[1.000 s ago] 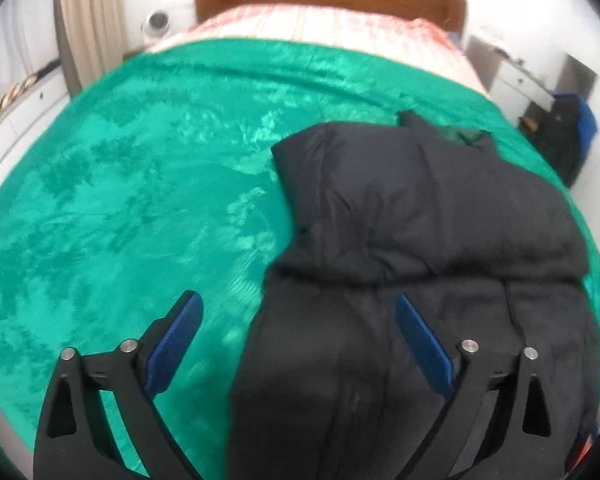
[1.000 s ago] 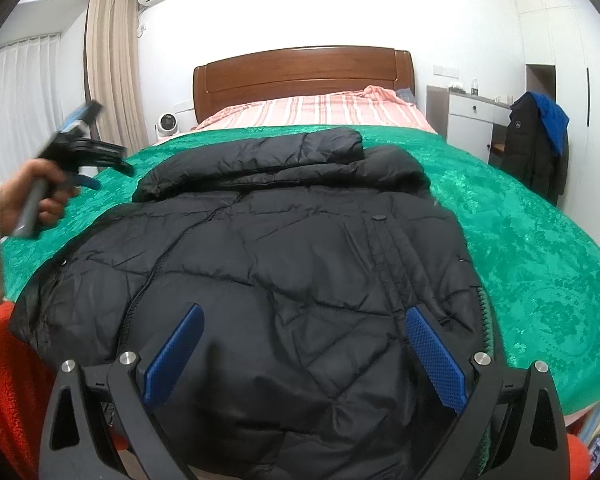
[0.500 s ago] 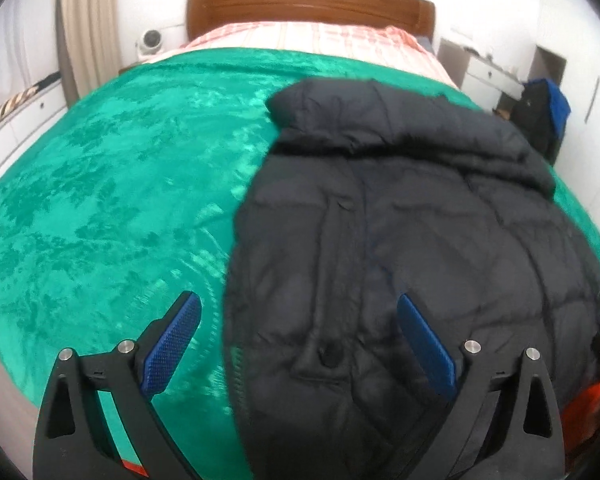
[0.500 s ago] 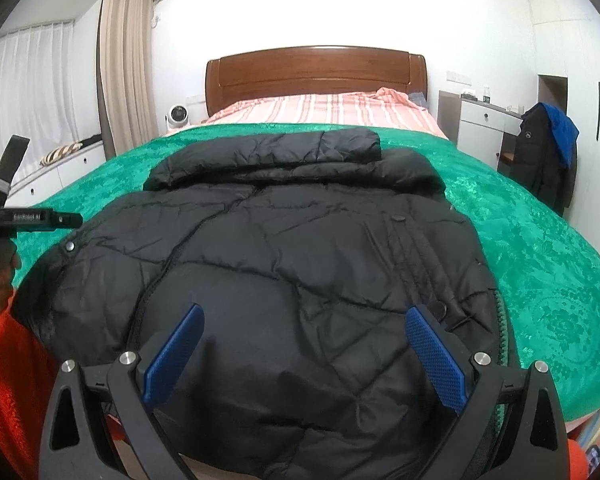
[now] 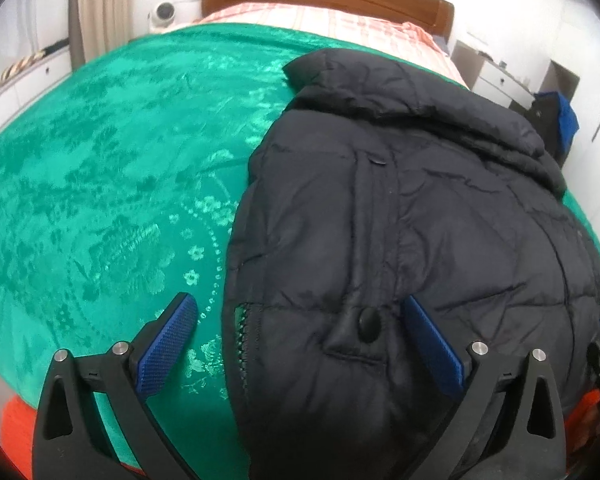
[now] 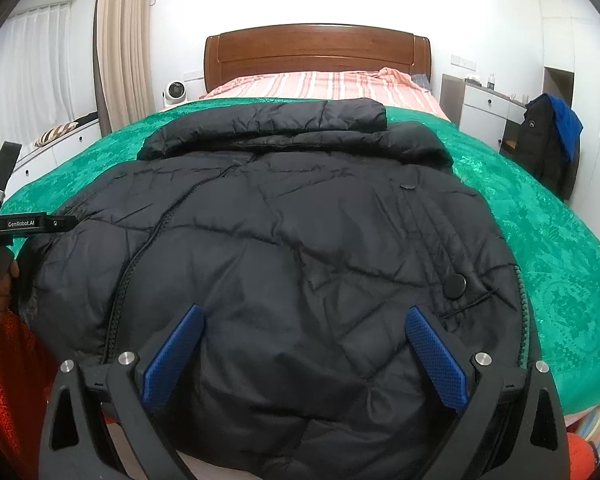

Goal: Fold large clothes

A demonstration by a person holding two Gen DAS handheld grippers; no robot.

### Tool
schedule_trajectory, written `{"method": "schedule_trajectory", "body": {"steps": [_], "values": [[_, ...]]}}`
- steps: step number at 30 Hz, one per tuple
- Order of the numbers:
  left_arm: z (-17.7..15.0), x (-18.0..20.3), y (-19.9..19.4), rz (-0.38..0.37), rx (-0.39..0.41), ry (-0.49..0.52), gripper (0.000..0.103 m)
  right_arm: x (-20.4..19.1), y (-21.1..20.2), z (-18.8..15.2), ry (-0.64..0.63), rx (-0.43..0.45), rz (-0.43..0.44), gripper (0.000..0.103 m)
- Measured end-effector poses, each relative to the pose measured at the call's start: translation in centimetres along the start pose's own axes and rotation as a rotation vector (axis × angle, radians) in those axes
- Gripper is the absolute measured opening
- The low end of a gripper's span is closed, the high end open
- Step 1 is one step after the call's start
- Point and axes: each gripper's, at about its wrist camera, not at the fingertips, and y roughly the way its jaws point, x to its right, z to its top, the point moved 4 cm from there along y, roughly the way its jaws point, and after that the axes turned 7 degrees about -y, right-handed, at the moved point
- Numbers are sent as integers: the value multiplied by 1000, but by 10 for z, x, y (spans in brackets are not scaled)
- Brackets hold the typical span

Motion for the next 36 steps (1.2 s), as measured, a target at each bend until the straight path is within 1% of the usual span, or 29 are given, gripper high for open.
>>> {"method": "schedule_trajectory", "body": {"steps": [2, 7, 18, 36], "values": [[0, 0, 1, -1, 0, -4, 103, 0, 1, -1, 5, -5, 3, 102], [-4, 5, 3, 18, 16, 23, 103, 1, 6, -4, 16, -23, 15, 102], [-7, 5, 5, 28, 24, 33, 103, 0, 18, -11, 29, -62, 29, 103], [-9, 8, 6, 46, 38, 52, 103, -3, 24, -15, 18, -70, 16, 103]]}}
